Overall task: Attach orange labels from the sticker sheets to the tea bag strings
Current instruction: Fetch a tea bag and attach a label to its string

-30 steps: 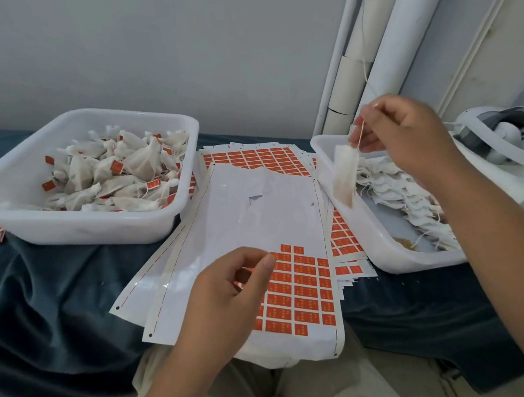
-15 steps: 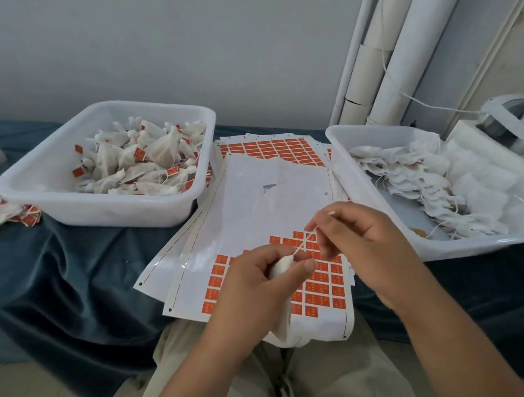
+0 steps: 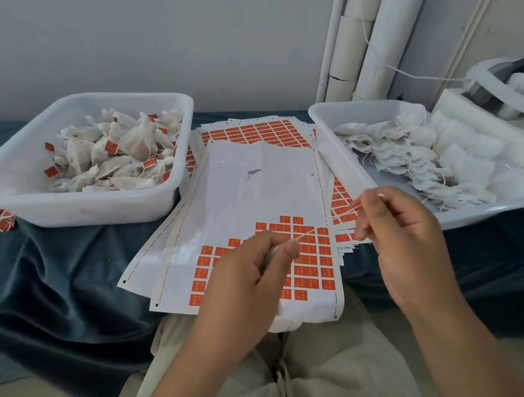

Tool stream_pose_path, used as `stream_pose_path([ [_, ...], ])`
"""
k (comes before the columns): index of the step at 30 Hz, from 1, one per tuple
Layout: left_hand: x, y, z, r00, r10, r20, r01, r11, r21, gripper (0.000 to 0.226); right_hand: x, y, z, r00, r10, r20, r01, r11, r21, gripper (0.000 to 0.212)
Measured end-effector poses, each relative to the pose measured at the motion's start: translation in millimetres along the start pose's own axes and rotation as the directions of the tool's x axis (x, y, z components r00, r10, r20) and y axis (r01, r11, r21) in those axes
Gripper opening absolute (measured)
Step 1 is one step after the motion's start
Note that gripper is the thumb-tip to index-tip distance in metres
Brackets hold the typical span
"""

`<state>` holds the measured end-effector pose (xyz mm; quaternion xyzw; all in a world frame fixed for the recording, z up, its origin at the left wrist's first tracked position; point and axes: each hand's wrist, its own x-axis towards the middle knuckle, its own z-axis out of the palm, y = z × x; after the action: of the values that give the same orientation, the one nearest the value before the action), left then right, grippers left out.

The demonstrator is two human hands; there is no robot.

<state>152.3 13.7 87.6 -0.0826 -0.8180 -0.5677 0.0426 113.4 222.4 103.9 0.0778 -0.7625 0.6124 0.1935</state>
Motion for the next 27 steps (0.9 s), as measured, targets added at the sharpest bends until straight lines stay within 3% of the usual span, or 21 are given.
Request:
stream_pose_path([
  [3, 1.3, -3.1, -4.4, 0.988, -0.044, 0.146, 0.03, 0.995, 0.098, 0.034, 4.7, -4.6, -11.2, 0.978, -0.205, 0.041, 0.21, 0.959, -0.192, 0.027],
  [5, 1.3, -4.6, -4.3, 0.977, -0.036, 0.209, -0.005, 0.982, 0.191, 0.04, 7.3, -3.8, -15.2, 0.928, -0.367, 0.062, 0.363, 0.856, -0.369, 0.034],
  [7, 1.1, -6.9, -4.5, 0.97, -0.014, 0.243, -0.044, 0.972, 0.232, 0.045, 8.6, 1.1, -16.5, 0.904, -0.425, 0.045, 0.394, 0.789, -0.471, 0.038],
  [10, 2.2, -9.6, -7.6, 0.955, -0.006, 0.298, -0.067, 0.97, 0.234, 0.049, 9.4, 5.3, -16.2, 0.908, -0.42, 0.005, 0.367, 0.787, -0.495, 0.038],
  [13, 4.9, -10.0, -11.0, 0.96, 0.003, 0.281, -0.034, 0.994, 0.106, 0.04, 9.2, 3.4, -11.8, 0.948, -0.319, -0.012, 0.283, 0.858, -0.428, 0.037],
  [15, 6.1, -11.2, -10.6, 0.964, 0.04, 0.263, -0.023, 0.997, -0.067, 0.034, 6.0, 0.6, -6.0, 0.99, -0.14, 0.025, 0.14, 0.933, -0.332, 0.032],
  [18, 6.2, -11.6, -8.1, 0.979, 0.067, 0.195, -0.028, 0.981, -0.192, 0.03, -4.9, -0.9, 8.8, 0.984, 0.079, 0.157, -0.049, 0.982, -0.185, 0.033],
  [23, 5.9, -11.3, -1.9, 0.987, 0.13, 0.099, -0.098, 0.957, -0.274, 0.026, -18.1, 2.7, 33.9, 0.968, 0.122, 0.219, -0.107, 0.991, -0.081, 0.021],
  [27, 6.1, -12.7, -1.2, 0.994, 0.082, 0.073, -0.052, 0.939, -0.34, 0.026, -28.8, 3.7, 48.1, 0.953, 0.209, 0.22, -0.218, 0.976, 0.018, 0.027],
])
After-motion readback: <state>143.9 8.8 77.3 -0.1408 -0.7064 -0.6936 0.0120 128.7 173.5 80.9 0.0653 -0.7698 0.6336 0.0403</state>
